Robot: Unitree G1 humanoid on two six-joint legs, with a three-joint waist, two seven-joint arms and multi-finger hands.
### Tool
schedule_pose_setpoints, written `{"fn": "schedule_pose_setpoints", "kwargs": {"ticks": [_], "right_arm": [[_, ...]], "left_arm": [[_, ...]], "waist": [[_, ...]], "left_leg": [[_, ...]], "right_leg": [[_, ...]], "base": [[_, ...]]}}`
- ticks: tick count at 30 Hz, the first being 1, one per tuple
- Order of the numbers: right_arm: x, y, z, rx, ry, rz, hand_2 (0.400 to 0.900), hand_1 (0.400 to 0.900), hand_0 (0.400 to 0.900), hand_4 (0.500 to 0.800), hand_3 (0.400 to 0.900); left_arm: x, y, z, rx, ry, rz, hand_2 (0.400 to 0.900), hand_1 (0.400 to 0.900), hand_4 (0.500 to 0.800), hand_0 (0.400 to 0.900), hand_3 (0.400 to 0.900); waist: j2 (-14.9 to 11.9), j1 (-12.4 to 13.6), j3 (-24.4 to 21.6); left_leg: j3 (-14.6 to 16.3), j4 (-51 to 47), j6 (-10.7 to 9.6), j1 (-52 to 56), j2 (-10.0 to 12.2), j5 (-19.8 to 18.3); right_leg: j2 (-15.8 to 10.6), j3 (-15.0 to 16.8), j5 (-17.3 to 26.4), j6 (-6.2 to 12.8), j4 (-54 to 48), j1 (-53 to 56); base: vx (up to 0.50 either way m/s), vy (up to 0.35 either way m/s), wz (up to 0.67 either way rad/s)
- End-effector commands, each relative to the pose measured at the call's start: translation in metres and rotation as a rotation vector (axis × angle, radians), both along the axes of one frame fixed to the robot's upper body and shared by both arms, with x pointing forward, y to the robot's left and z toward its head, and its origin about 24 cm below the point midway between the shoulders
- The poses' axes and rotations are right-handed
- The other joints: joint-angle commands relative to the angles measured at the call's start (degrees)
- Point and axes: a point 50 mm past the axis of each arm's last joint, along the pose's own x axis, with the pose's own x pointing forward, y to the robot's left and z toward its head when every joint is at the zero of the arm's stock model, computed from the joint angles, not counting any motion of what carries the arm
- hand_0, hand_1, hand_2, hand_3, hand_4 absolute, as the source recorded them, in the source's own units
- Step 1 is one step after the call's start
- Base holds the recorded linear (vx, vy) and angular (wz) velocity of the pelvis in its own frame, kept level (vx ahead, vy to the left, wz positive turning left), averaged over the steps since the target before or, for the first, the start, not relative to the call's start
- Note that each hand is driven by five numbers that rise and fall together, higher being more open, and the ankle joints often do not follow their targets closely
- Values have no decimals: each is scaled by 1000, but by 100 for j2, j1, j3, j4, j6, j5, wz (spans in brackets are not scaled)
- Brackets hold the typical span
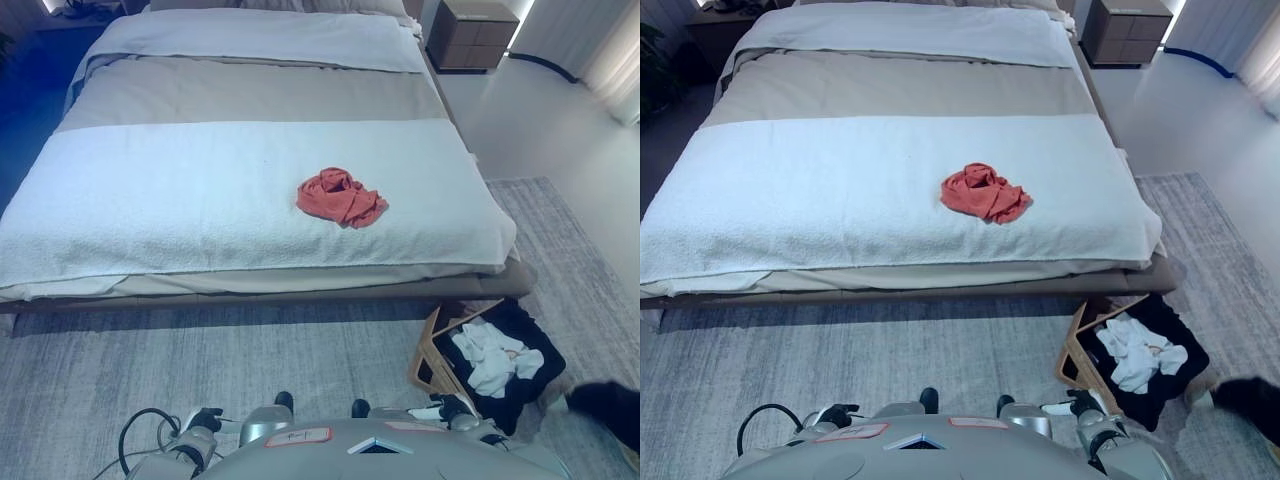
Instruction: Put the clothes on the bed into the basket.
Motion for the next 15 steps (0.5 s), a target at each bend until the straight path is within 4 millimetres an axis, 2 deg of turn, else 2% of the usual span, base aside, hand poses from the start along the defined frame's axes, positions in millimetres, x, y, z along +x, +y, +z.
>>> {"fn": "schedule_pose_setpoints", "kwargs": {"ticks": [1, 15], "right_arm": [[16, -14, 6, -84, -27, 59, 900, 900, 900, 800, 900], [14, -14, 6, -82, -8, 89, 900, 900, 900, 800, 900]], "left_arm": [[11, -2, 1, 27, -12, -17, 900, 900, 800, 900, 900], [7, -3, 0, 8, 3, 0, 900, 900, 800, 900, 900]], "waist": [[-18, 27, 174], [-32, 15, 174]], "left_leg": [[558, 30, 83, -16, -212, -137], [570, 30, 75, 29, -205, -169]], "right_leg": [[-139, -508, 153, 349, 11, -10], [-138, -522, 120, 341, 11, 31]], "base": [[0, 0, 0], [0, 0, 0]]}}
